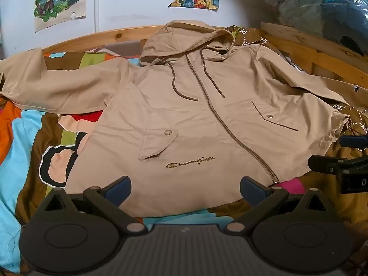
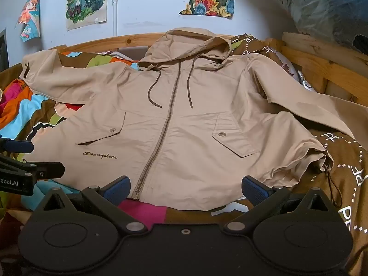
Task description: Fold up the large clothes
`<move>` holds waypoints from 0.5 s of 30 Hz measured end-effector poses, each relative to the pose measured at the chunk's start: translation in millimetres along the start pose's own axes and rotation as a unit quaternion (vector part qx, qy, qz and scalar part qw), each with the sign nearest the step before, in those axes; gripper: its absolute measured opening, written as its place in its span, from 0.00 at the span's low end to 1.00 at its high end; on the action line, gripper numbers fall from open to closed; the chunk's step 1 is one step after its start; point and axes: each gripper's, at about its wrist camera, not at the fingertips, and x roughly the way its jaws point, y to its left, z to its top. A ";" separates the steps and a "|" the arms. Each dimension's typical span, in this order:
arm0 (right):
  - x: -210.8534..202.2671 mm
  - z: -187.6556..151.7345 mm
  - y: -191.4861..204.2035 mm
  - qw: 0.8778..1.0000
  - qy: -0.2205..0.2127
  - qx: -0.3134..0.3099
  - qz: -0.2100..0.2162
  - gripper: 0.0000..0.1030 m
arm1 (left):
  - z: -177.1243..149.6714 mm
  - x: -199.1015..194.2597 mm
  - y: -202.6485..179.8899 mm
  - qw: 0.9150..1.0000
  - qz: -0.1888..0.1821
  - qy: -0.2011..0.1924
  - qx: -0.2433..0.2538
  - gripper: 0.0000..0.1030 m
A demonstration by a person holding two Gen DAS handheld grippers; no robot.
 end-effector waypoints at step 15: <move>1.0 0.2 0.9 1.000 0.001 0.000 0.000 0.99 | -2.3 5.7 -1.7 1.000 -0.001 0.002 -0.001 0.99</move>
